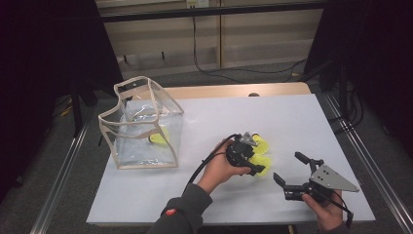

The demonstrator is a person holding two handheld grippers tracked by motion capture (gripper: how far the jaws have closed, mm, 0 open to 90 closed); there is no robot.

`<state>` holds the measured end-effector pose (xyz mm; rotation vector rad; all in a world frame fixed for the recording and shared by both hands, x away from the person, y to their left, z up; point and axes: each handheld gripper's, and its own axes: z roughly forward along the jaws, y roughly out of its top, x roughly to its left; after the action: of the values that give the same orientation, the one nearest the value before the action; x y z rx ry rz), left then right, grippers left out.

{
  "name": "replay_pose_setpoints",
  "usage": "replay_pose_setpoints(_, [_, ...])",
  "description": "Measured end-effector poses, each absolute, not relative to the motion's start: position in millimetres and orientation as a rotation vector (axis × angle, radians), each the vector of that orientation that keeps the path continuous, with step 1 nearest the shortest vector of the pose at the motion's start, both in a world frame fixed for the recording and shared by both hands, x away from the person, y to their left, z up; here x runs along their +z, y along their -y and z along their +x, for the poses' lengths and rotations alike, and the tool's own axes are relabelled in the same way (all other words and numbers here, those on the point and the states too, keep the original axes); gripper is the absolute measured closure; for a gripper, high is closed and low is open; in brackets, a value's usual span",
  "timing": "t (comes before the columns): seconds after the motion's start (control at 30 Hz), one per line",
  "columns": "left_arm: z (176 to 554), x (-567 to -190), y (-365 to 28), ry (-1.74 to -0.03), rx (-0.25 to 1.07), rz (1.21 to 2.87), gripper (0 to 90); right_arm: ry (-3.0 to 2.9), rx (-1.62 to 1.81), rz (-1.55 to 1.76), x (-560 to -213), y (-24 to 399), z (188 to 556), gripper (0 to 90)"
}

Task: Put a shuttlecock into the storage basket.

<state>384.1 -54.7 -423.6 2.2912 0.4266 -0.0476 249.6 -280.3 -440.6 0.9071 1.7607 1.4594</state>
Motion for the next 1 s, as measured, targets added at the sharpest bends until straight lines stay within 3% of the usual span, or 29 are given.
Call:
replay_pose_setpoints(0.73, [385, -423, 23, -0.490, -0.045, 2.281, 47.1, -1.763, 1.463, 0.905, -441, 280, 250, 3.0])
replay_pose_setpoints(1.0, [380, -428, 32, -0.449, -0.004, 2.309, 45.3, -1.764, 1.463, 0.914, -442, 280, 250, 3.0])
